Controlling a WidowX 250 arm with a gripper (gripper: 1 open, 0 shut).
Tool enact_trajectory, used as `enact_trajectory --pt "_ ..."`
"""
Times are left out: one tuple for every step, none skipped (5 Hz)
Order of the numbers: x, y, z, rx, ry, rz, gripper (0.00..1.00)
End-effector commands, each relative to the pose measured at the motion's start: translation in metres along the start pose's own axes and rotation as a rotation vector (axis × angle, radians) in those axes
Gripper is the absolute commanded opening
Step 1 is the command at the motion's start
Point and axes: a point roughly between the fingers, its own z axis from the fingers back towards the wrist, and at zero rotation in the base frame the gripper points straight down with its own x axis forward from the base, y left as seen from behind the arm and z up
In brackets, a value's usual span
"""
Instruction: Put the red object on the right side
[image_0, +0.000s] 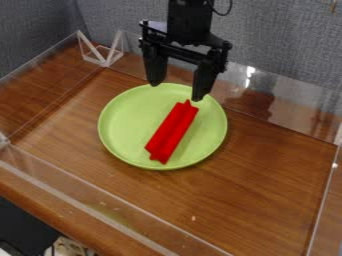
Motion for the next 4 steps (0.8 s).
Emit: enact_trajectory --pt "0.004 0.009 -0.004 -0.001 0.006 -0.040 1.00" --pt "0.002 0.008 -0.013 0.004 0.007 -0.068 1.00" --pt "-0.001 0.005 -0.007 0.020 -0.033 -0.095 1.00" --pt "-0.002 0.008 0.002 0.025 -0.072 -0.120 1.00"
